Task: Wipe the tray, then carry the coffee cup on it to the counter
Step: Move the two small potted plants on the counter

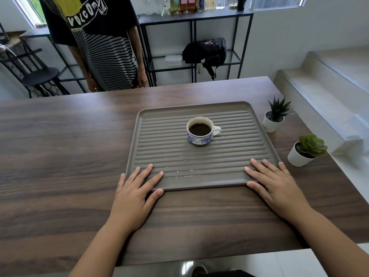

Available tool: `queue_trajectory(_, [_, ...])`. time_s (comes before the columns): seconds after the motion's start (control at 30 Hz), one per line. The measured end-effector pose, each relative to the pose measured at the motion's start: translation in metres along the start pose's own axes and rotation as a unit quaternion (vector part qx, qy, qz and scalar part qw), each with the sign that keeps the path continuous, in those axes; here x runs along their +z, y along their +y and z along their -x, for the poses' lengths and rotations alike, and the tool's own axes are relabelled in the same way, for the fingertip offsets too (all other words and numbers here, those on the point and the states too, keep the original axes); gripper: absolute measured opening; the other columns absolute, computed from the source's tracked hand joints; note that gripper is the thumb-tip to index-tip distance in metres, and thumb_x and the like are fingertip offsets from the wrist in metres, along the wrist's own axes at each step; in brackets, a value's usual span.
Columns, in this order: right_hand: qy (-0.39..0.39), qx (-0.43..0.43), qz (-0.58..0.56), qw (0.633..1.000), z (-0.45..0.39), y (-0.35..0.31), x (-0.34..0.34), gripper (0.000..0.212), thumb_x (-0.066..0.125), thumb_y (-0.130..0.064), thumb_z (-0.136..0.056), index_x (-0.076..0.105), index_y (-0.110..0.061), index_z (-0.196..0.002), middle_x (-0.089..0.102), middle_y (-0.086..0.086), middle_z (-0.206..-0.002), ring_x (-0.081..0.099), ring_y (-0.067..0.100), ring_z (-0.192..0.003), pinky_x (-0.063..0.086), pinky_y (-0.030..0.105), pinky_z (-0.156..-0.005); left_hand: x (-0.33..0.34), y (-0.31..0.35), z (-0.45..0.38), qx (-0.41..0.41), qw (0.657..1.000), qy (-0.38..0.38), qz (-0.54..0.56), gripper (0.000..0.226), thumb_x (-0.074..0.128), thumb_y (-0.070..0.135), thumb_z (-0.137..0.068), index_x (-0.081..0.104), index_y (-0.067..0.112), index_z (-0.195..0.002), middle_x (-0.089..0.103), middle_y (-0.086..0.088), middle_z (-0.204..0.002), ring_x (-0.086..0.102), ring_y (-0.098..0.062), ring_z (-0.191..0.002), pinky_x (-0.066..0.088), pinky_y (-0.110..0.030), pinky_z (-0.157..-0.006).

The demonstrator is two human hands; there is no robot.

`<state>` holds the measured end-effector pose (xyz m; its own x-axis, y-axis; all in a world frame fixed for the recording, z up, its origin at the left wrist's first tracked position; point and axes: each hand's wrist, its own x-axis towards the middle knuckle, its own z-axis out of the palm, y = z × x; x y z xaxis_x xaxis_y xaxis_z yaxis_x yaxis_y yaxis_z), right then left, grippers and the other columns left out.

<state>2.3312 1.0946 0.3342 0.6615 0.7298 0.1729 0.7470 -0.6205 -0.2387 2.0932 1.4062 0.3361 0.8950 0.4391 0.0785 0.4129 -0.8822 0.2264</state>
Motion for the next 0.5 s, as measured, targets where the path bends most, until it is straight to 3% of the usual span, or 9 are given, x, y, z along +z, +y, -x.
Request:
queue_trajectory(0.27, [0.016, -0.018, -0.033, 0.999, -0.001, 0.001, -0.001, 0.057, 0.025, -0.060, -0.094, 0.057, -0.029, -0.128, 0.047, -0.006, -0.142, 0.042, 0.018, -0.133, 0.020, 0.044, -0.113, 0.000, 0.000, -0.002, 0.003, 1.000, -0.004, 0.002, 0.057, 0.012, 0.070, -0.090, 0.036, 0.051, -0.138, 0.027, 0.016, -0.153, 0.025, -0.017, -0.143, 0.008, -0.049, -0.116])
queue_trajectory(0.37, [0.137, -0.002, -0.128, 0.982, 0.004, -0.003, -0.013, 0.037, 0.046, -0.037, -0.093, 0.067, -0.018, -0.117, 0.062, -0.002, -0.126, 0.052, 0.016, -0.122, 0.033, 0.040, -0.109, -0.003, 0.010, -0.007, 0.005, 0.999, 0.014, 0.044, 0.063, 0.012, 0.071, -0.089, 0.042, 0.045, -0.138, 0.030, 0.016, -0.152, 0.024, -0.014, -0.143, 0.002, -0.047, -0.116])
queue_trajectory(0.43, [0.229, 0.042, -0.162, 0.959, 0.011, -0.005, -0.022, 0.028, 0.049, -0.025, -0.092, 0.071, -0.013, -0.105, 0.068, -0.001, -0.107, 0.058, 0.014, -0.104, 0.039, 0.026, -0.098, -0.005, 0.027, -0.018, 0.021, 0.996, 0.037, 0.078, 0.062, 0.021, 0.068, -0.089, 0.047, 0.038, -0.137, 0.034, 0.015, -0.150, 0.028, -0.013, -0.141, 0.005, -0.048, -0.116])
queue_trajectory(0.5, [0.279, 0.123, -0.188, 0.934, 0.021, -0.004, -0.029, 0.024, 0.049, -0.024, -0.091, 0.069, -0.016, -0.100, 0.065, -0.002, -0.098, 0.055, 0.012, -0.093, 0.038, 0.012, -0.087, -0.006, 0.051, -0.036, 0.058, 0.990, 0.060, 0.113, 0.056, 0.034, 0.058, -0.089, 0.050, 0.031, -0.136, 0.040, 0.012, -0.148, 0.034, -0.016, -0.139, 0.011, -0.048, -0.114])
